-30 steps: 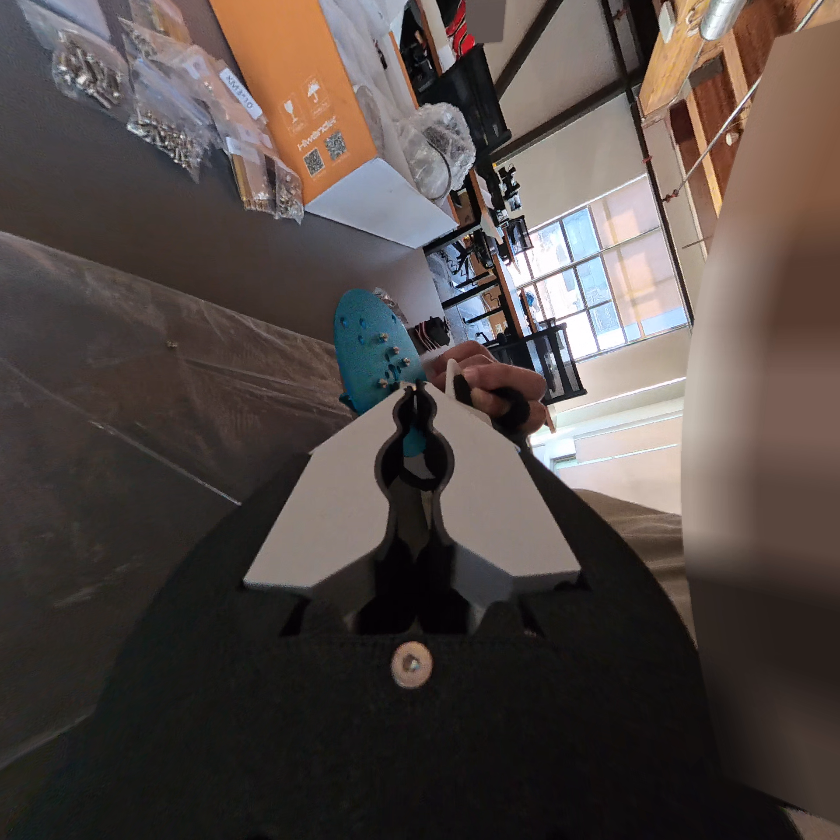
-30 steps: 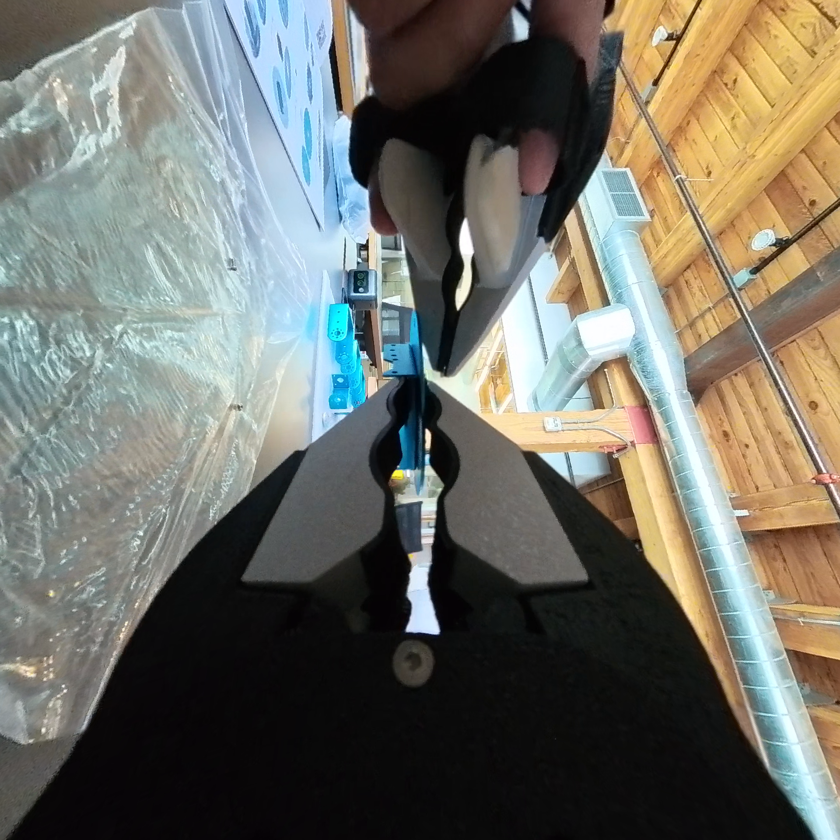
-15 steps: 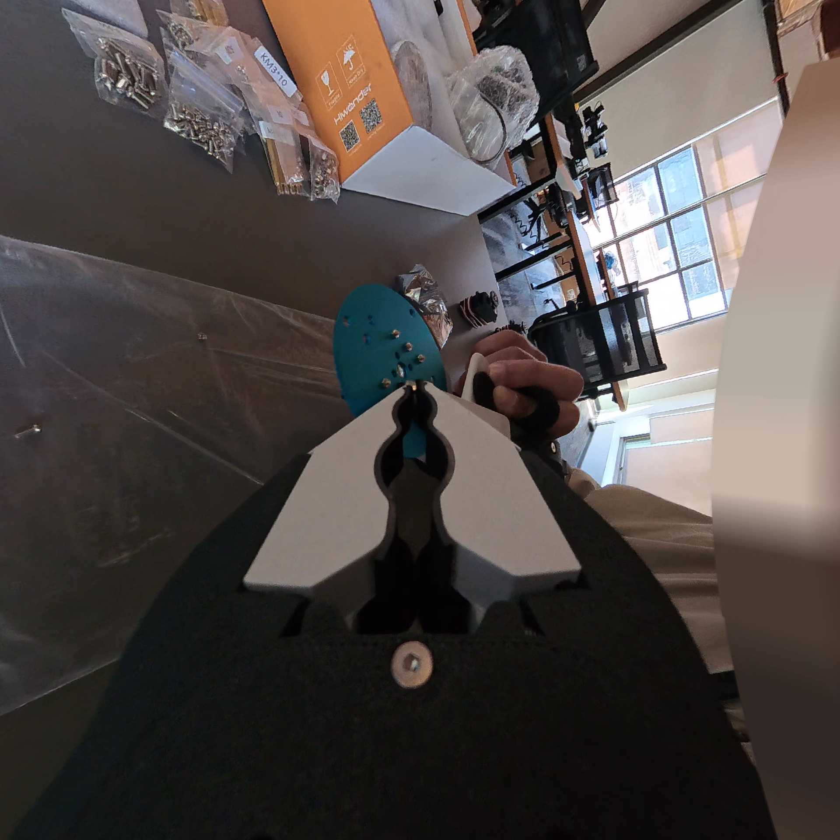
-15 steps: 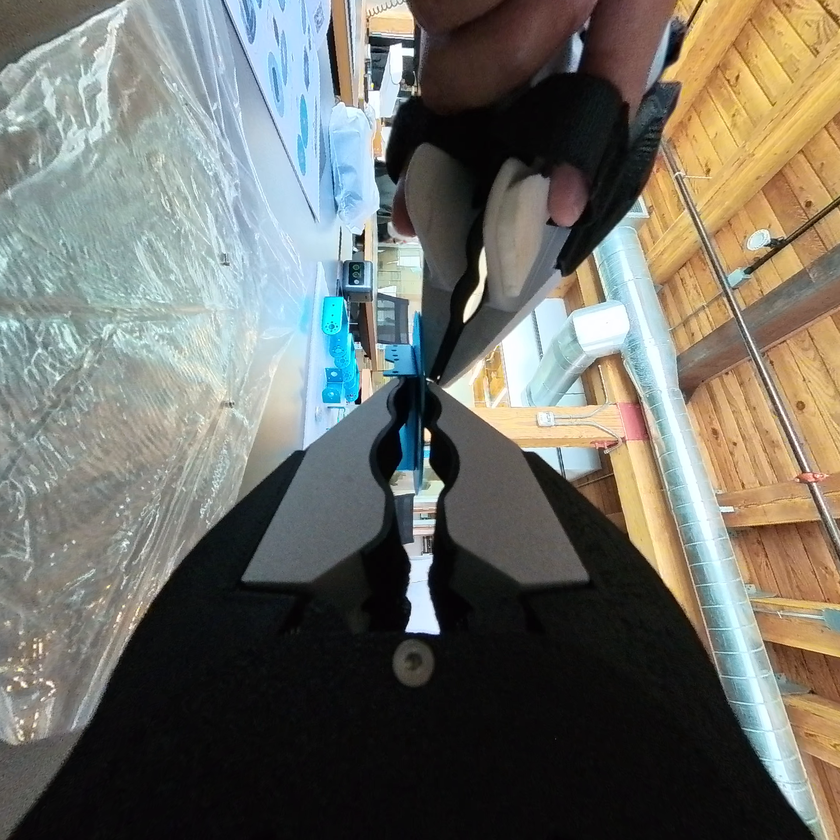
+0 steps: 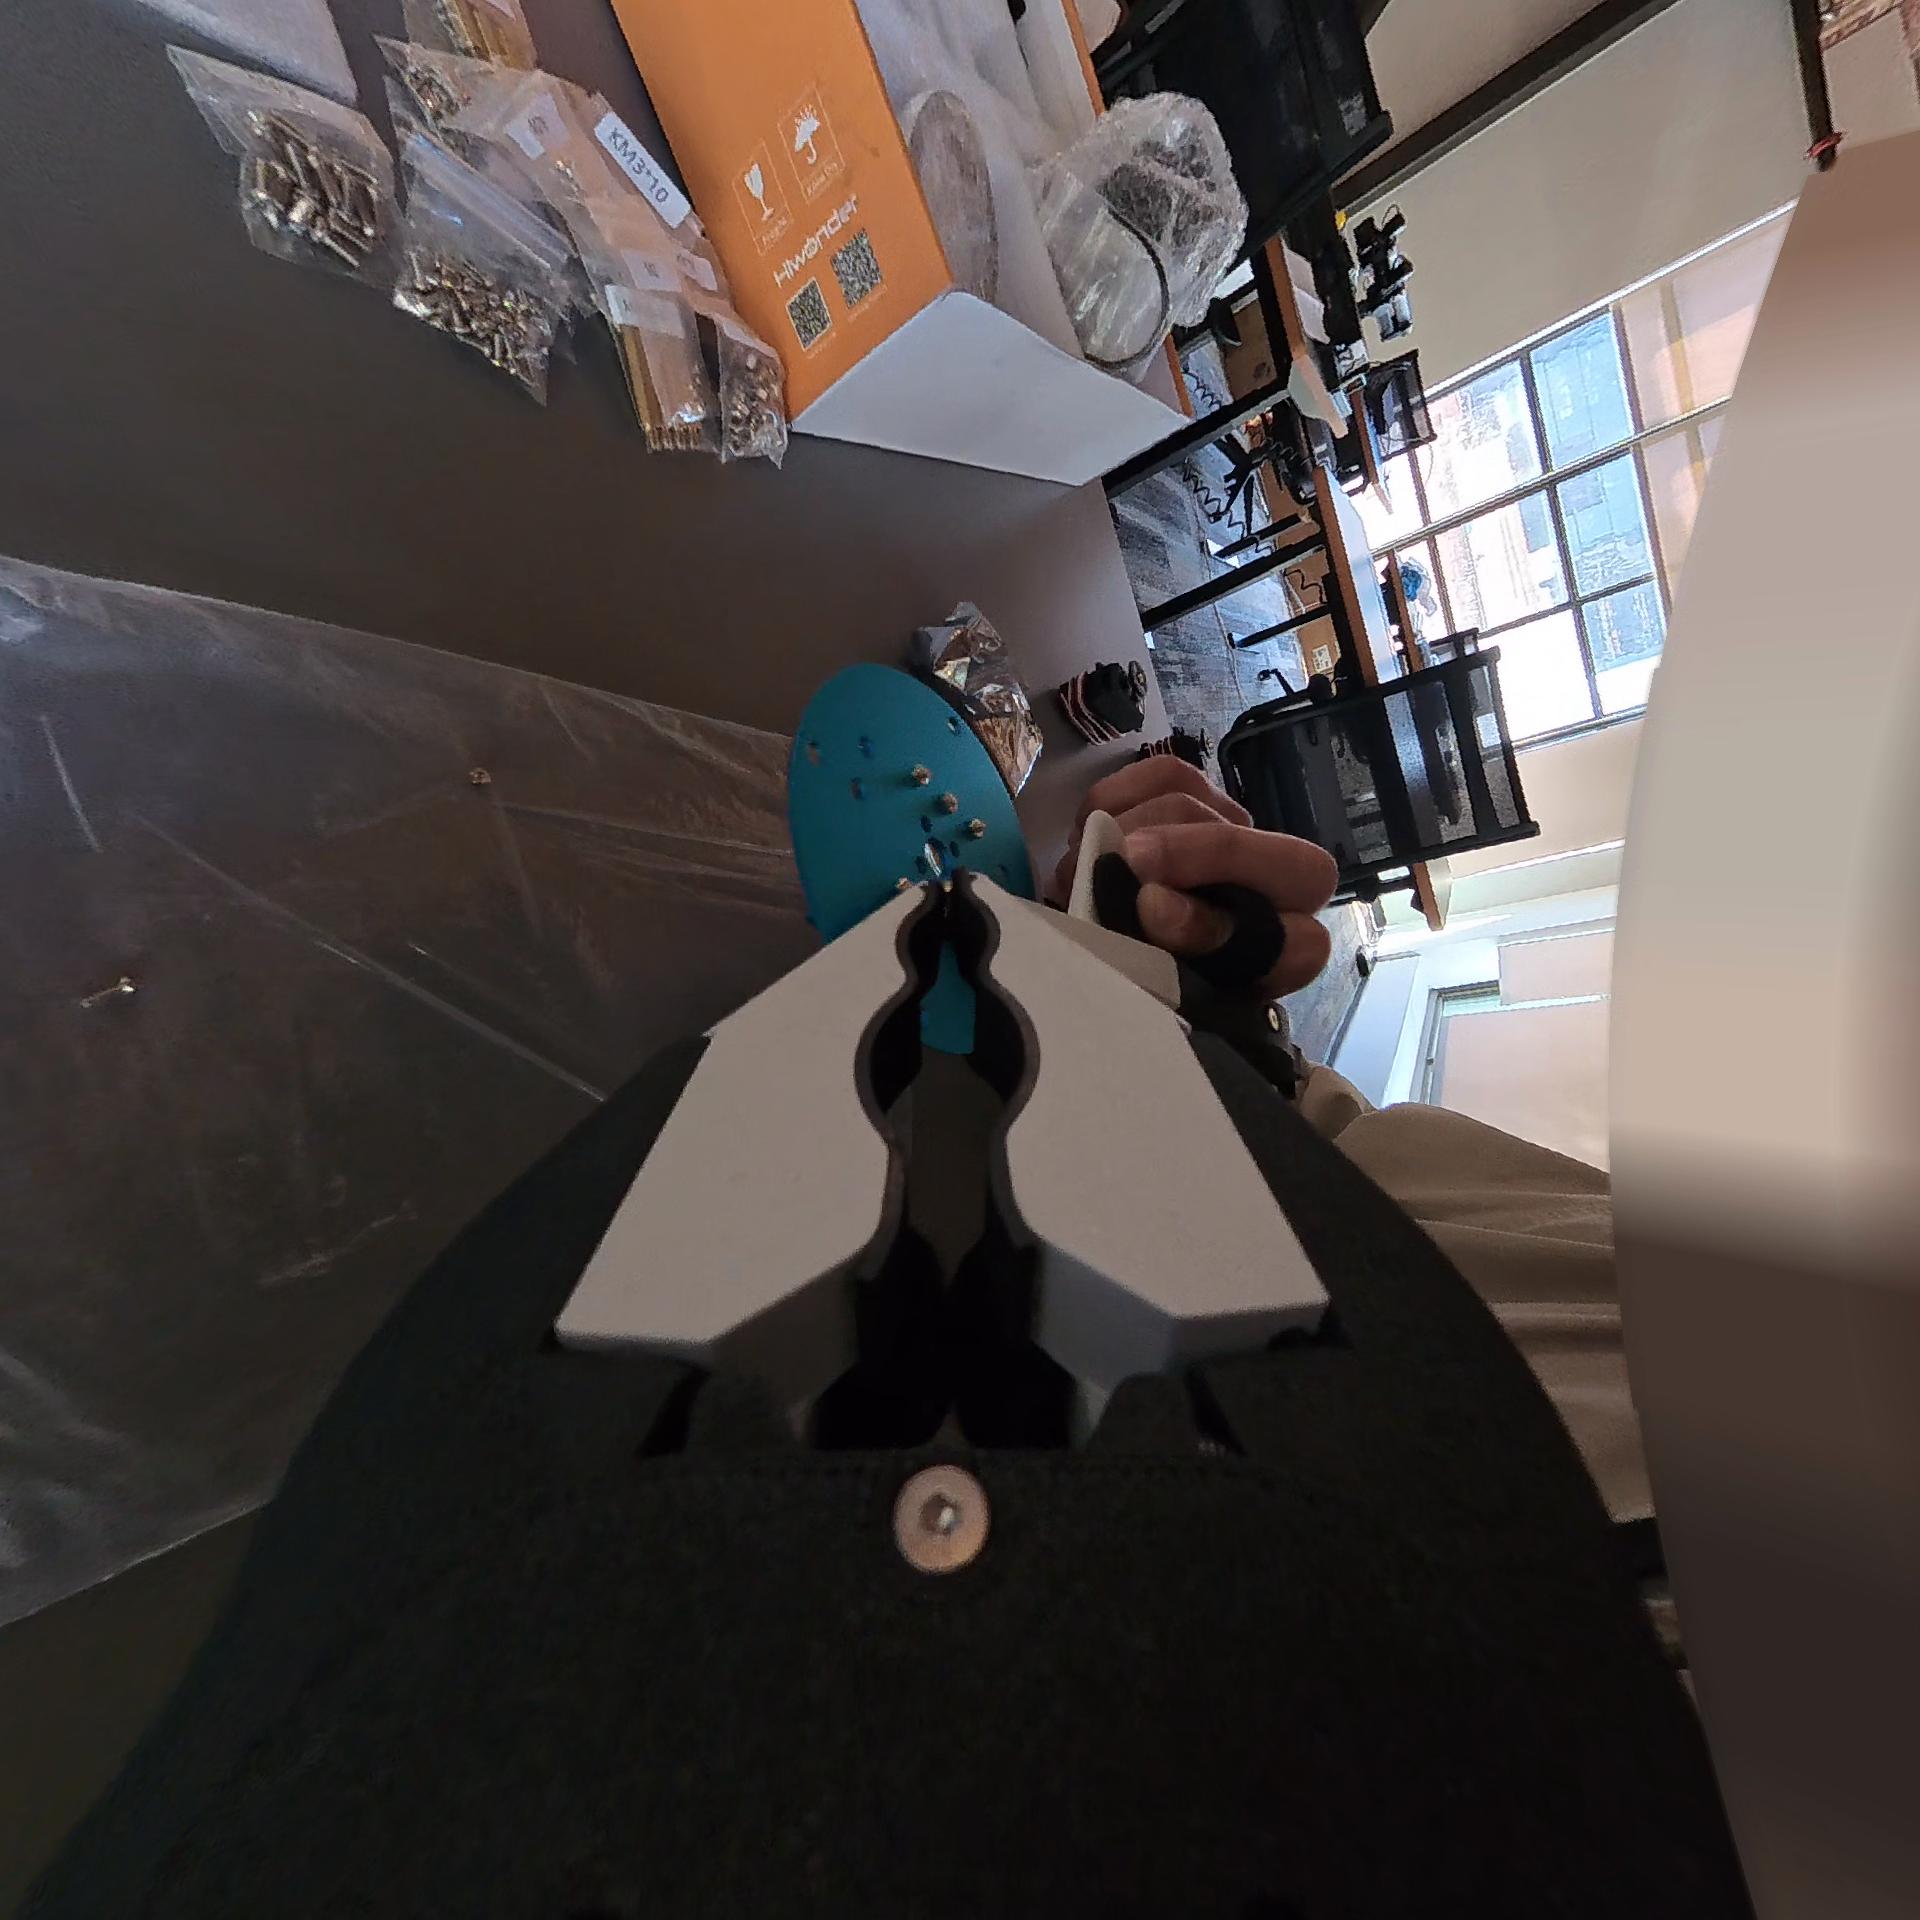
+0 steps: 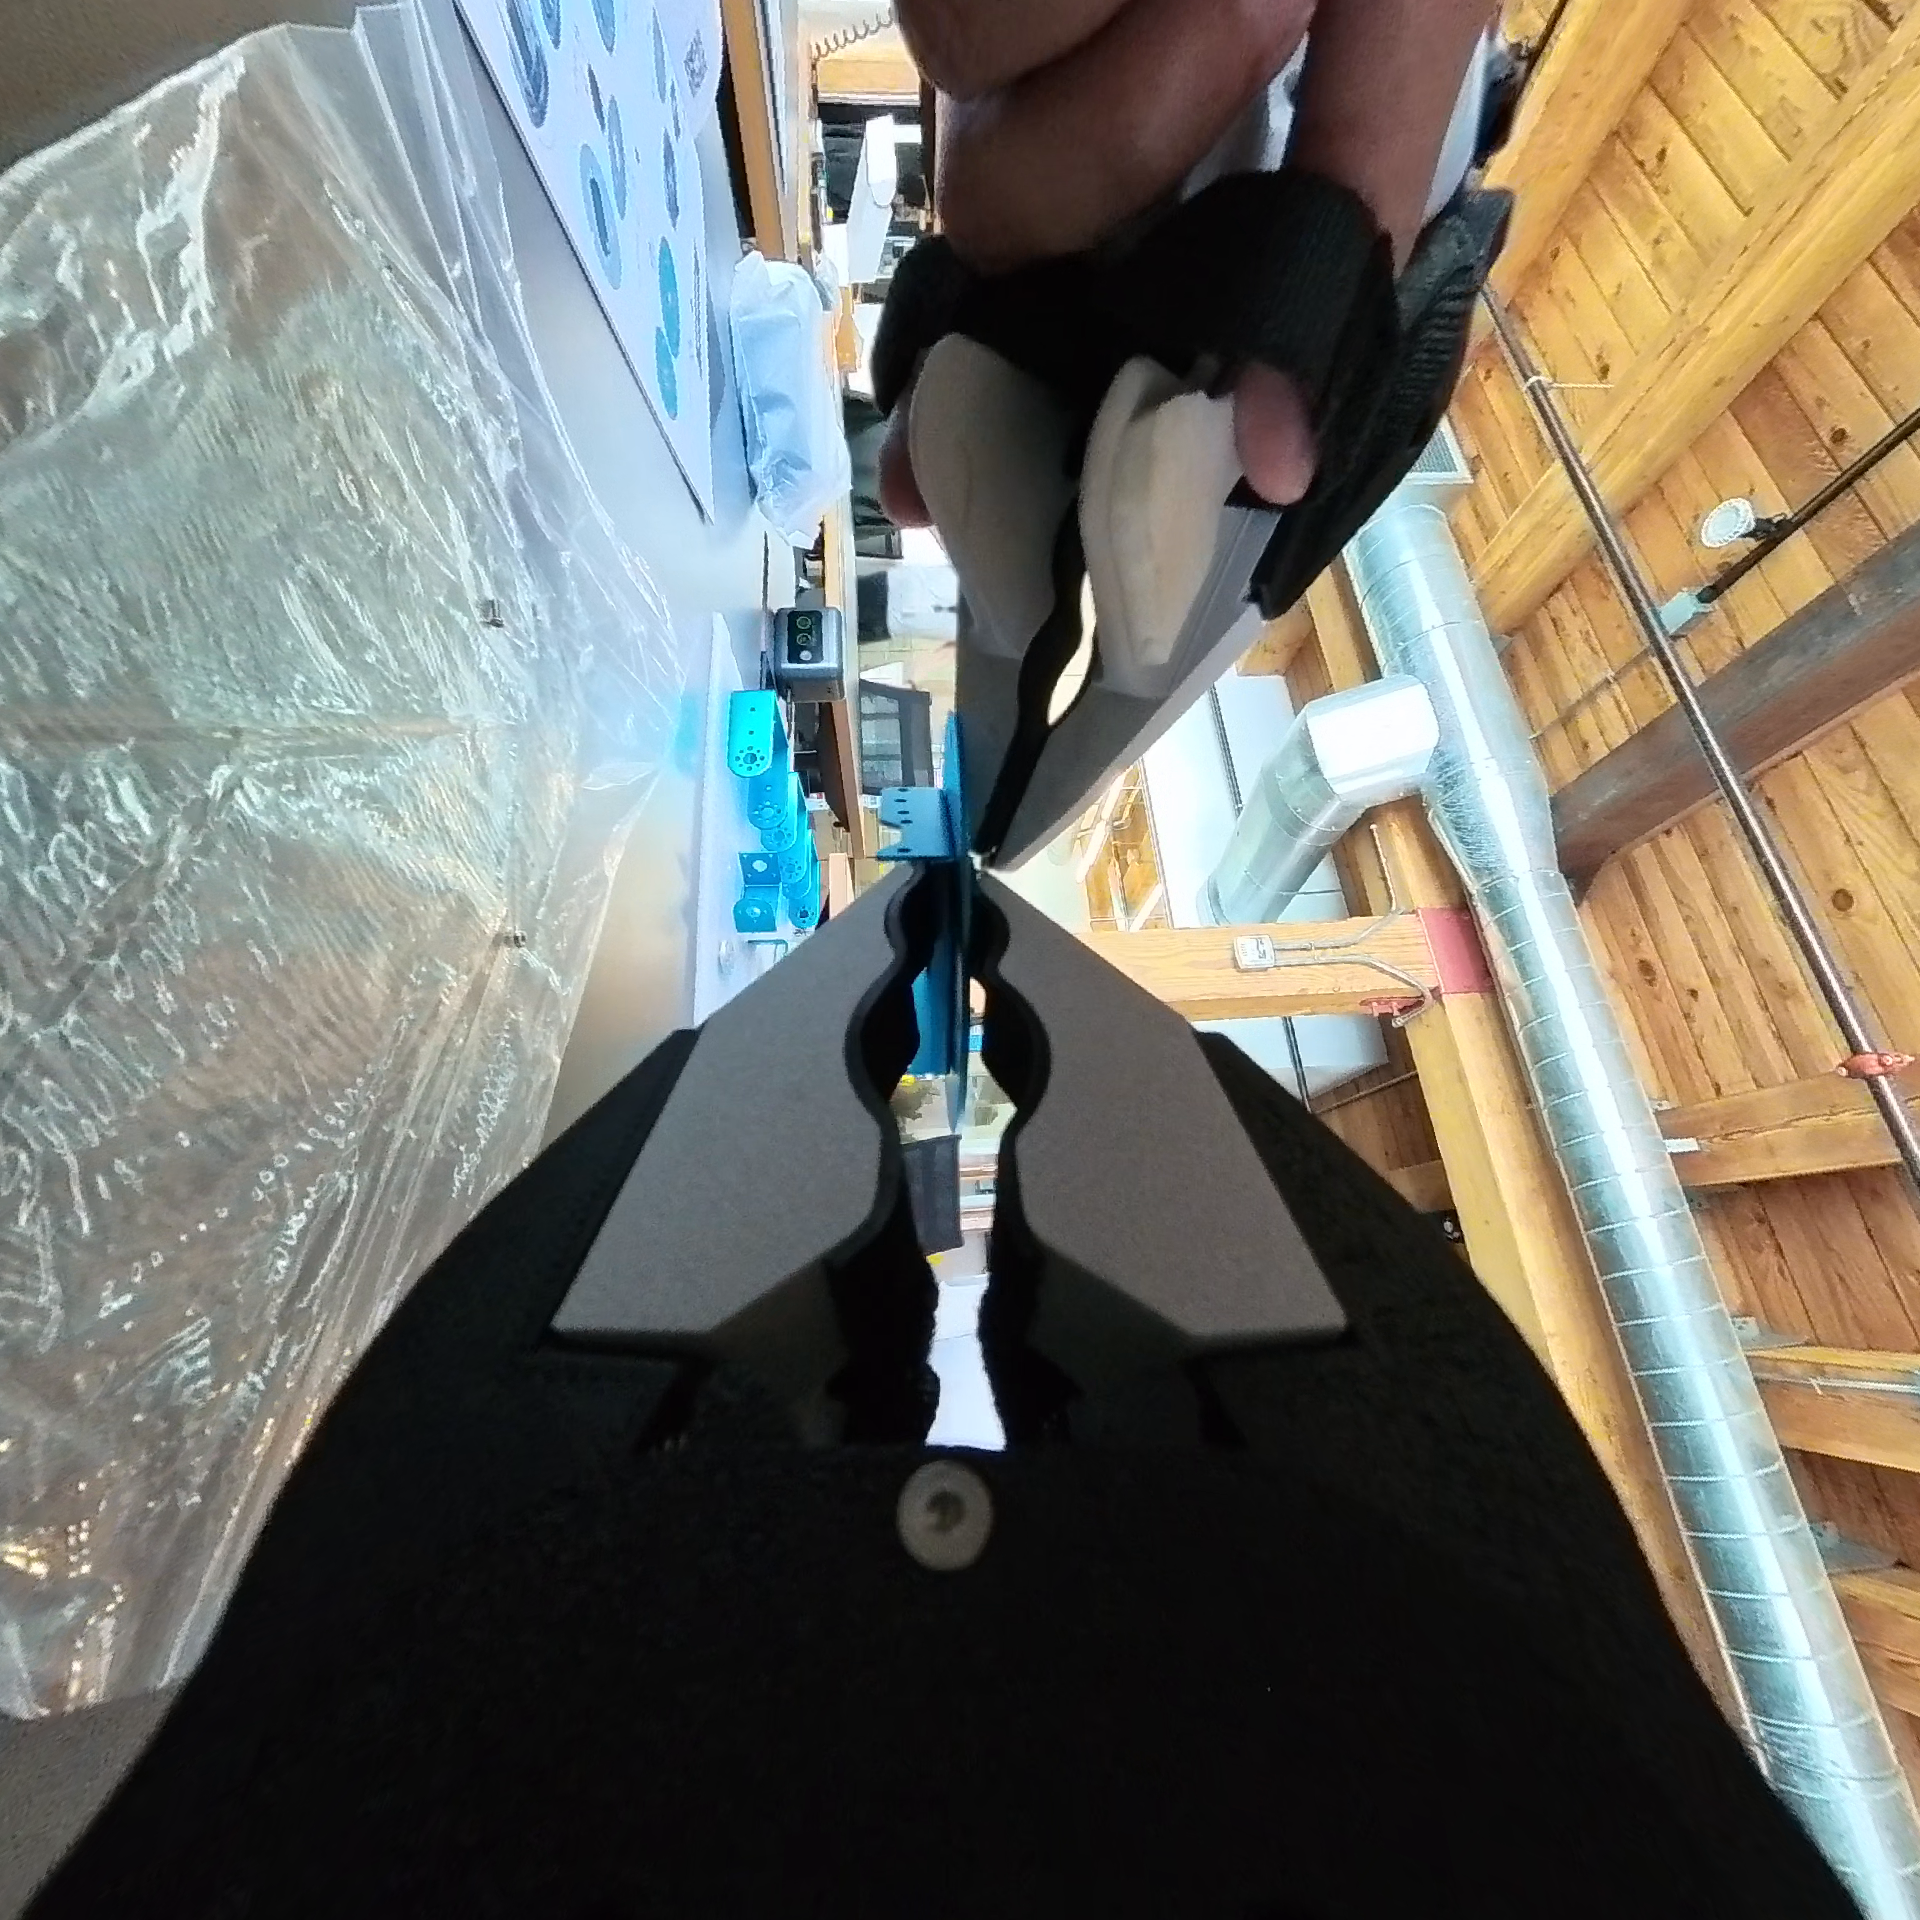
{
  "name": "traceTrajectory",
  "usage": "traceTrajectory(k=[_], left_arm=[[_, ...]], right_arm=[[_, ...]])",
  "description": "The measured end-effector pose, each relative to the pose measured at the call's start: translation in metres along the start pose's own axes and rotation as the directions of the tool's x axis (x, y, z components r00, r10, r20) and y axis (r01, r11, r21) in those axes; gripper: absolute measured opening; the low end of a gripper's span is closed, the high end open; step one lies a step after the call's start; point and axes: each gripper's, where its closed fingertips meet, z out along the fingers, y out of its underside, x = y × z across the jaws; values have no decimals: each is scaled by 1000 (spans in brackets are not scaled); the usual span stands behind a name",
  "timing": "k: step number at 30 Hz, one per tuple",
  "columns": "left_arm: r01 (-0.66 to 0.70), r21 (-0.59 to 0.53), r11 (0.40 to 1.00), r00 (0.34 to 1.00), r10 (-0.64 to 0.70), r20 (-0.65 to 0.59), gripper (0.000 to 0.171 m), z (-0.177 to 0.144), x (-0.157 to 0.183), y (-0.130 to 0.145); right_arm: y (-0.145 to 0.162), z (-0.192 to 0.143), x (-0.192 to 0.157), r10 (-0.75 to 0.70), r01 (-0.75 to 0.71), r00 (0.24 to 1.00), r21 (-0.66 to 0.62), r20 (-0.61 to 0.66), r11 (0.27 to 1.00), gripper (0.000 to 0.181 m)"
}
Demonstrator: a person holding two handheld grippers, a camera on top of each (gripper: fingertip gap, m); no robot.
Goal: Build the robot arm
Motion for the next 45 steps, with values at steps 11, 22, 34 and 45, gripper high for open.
traceTrajectory(k=[11, 22, 34, 45], left_arm=[[47, -36, 998, 998, -48, -27, 0, -1, 1, 4], [35, -111, 993, 999, -36, -6, 0, -2, 2, 9], [34, -146, 989, 999, -34, 5, 0, -2, 8, 5], [-7, -177, 984, 1000, 9, 8, 0, -3, 10, 5]], right_arm=[[0, 0, -1, -3, 3, 1000, 0, 0, 1000, 1], [-4, -1, 1, -29, 29, 1000, 15, -11, 999, 1], [-3, -3, 8, -25, 26, 999, 21, -42, 999, 1], [-4, -4, 11, -2, 4, 998, 29, -56, 1000, 2]])
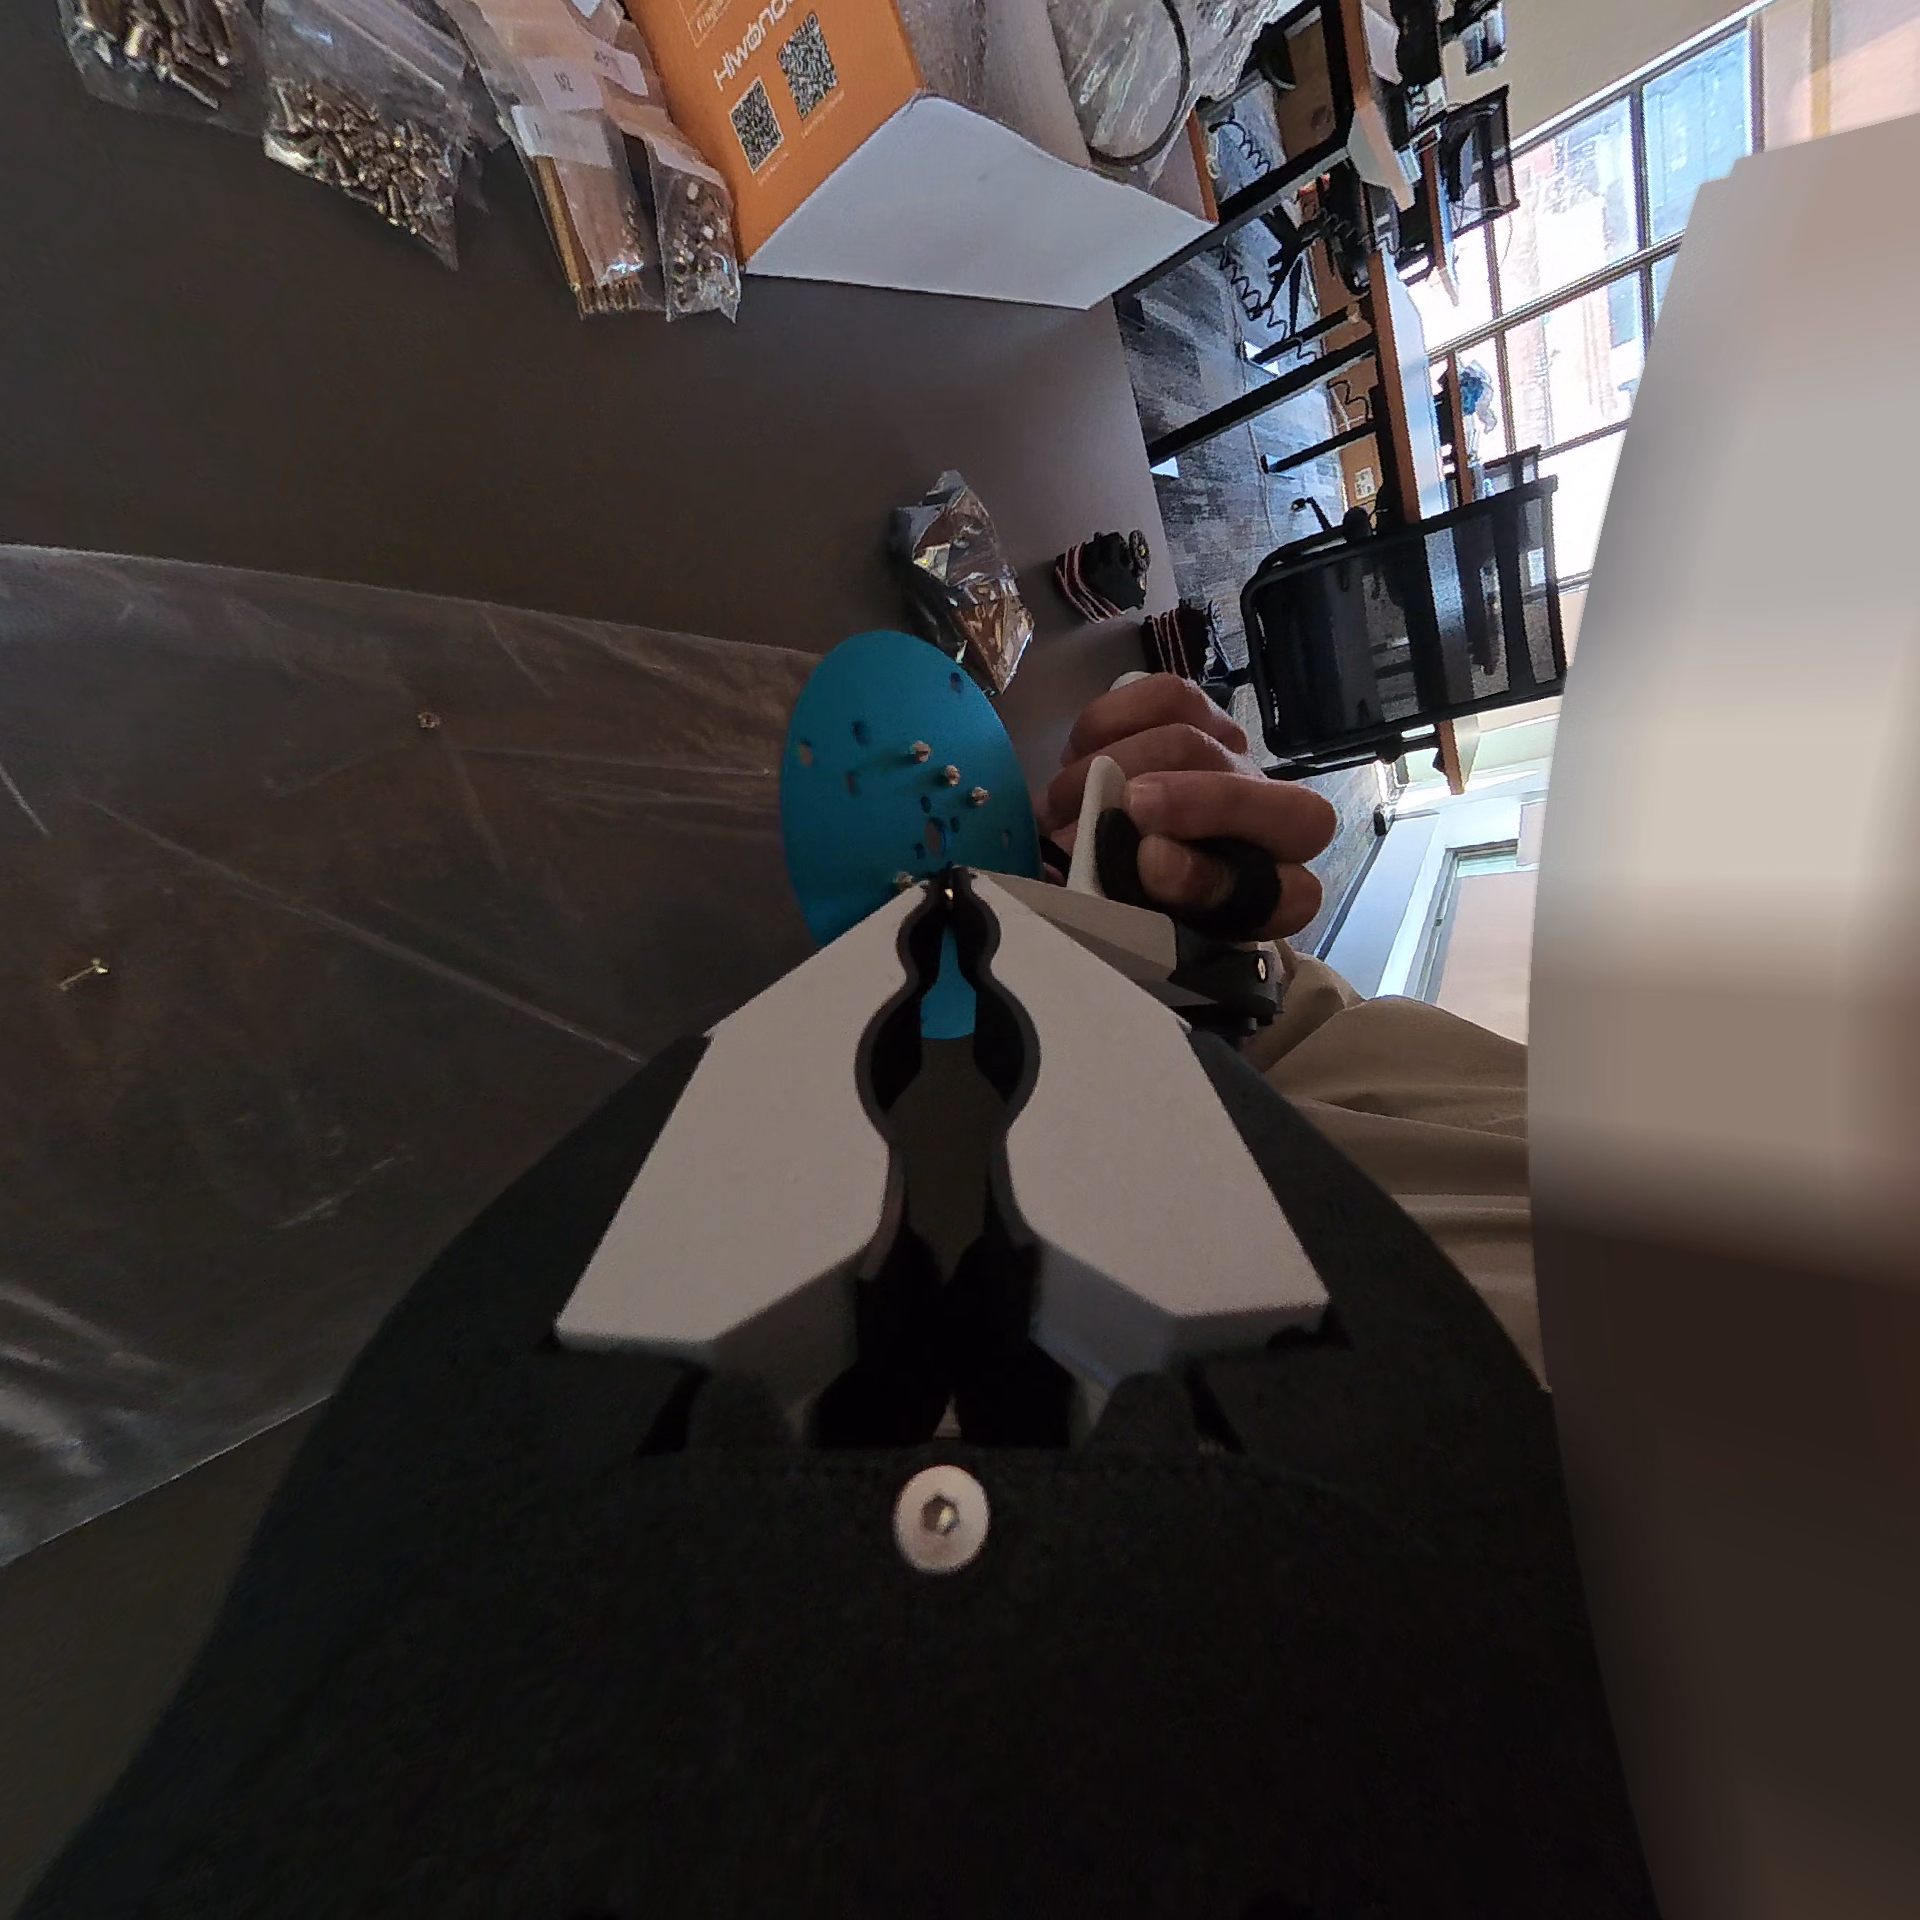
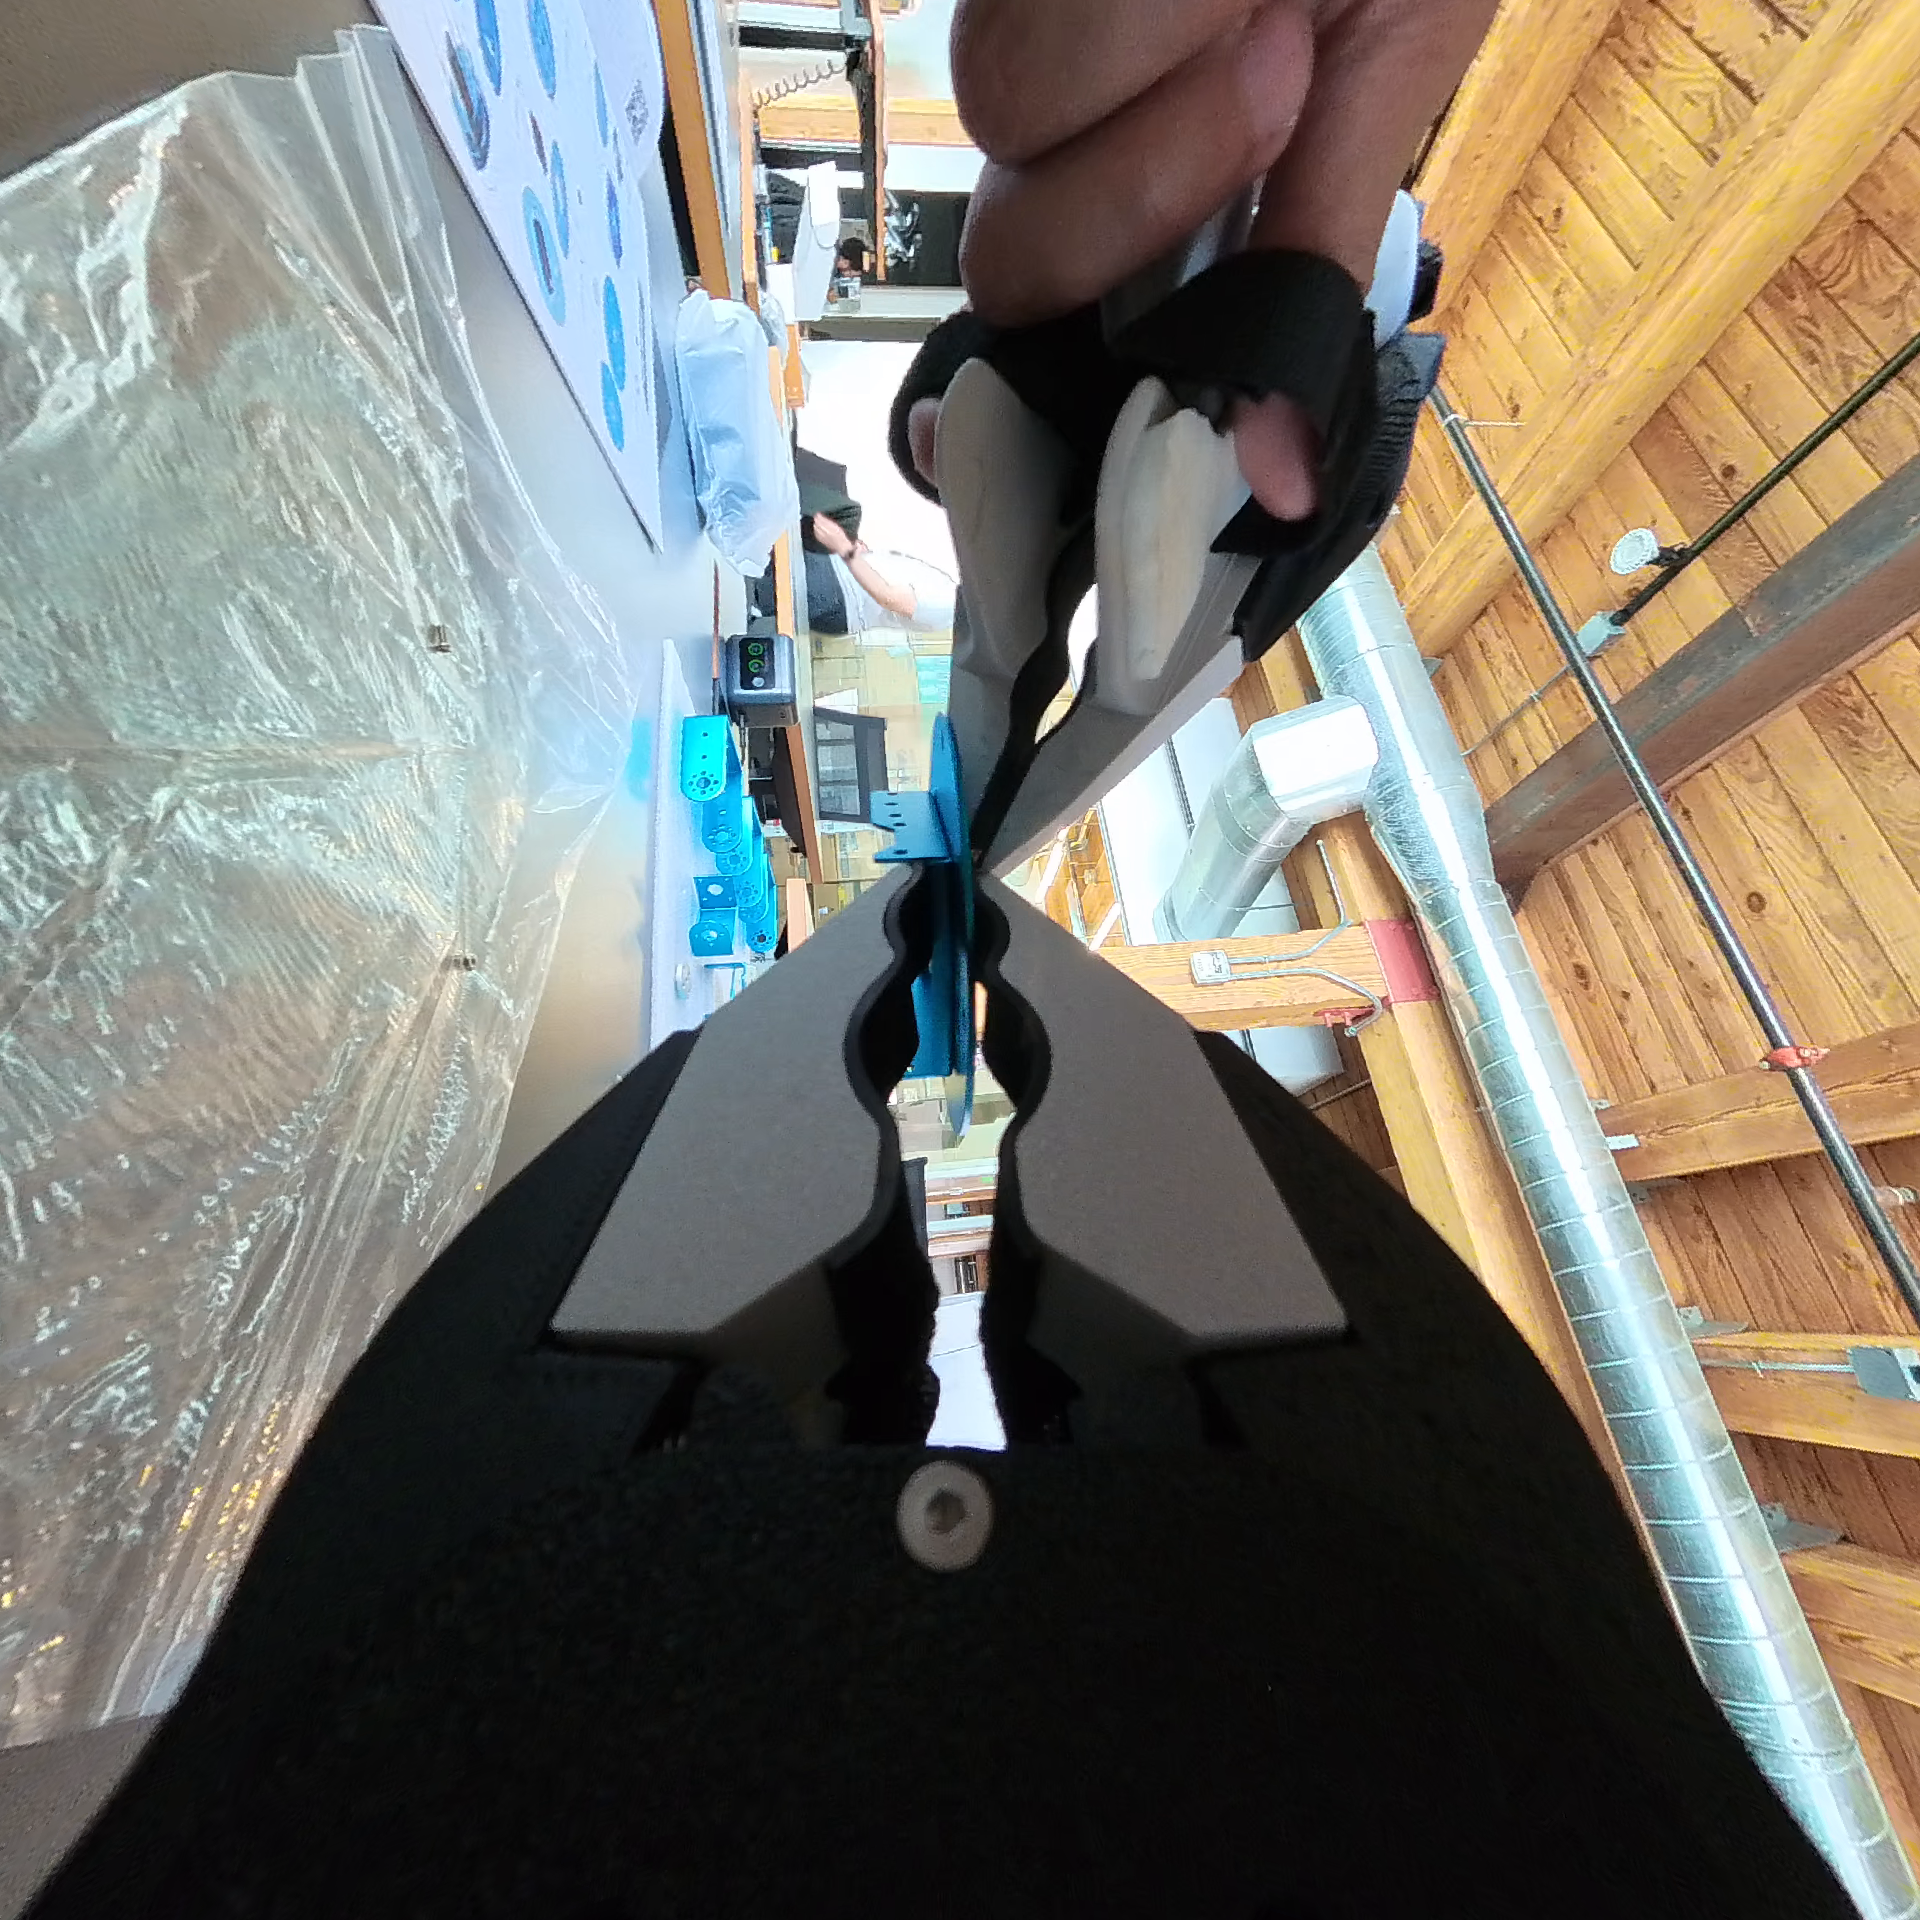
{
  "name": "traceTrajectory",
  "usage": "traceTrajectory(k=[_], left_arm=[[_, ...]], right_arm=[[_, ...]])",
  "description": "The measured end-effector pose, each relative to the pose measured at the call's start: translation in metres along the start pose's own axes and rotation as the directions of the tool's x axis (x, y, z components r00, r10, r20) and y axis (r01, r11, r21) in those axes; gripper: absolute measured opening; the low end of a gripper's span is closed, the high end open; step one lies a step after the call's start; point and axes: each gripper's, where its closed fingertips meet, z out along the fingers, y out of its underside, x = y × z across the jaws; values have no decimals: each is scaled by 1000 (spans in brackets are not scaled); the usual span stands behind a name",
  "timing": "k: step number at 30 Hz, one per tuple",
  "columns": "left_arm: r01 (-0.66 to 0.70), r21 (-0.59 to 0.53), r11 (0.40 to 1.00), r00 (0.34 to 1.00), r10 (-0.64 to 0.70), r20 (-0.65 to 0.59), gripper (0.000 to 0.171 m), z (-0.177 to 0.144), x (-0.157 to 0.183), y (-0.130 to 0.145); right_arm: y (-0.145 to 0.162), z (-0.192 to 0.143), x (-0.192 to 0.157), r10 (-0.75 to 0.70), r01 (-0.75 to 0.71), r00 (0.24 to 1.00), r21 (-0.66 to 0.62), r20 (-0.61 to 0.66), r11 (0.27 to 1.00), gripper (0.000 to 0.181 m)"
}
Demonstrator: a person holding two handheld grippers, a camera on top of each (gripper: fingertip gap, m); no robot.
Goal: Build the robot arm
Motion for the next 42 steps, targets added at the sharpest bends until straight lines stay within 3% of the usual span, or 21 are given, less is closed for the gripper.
traceTrajectory(k=[5, 11, 32, 42], left_arm=[[-19, -3, 1000, 1000, 19, -11, 0, -2, 6, -1], [-76, -10, 997, 997, 76, -2, 12, -3, 14, 0], [63, -17, 998, 992, -65, -110, 32, -7, 25, -2], [15, 0, 1000, 996, -15, -83, 35, -11, 21, -6]], right_arm=[[0, -1, 6, 13, -13, 1000, 3, -27, 1000, 2], [-1, -2, 8, 11, -11, 999, 5, -35, 1000, 1], [-2, -2, 8, 16, -16, 999, 10, -31, 1000, 1], [-1, -1, 5, 71, -71, 997, 11, -5, 997, 1]])
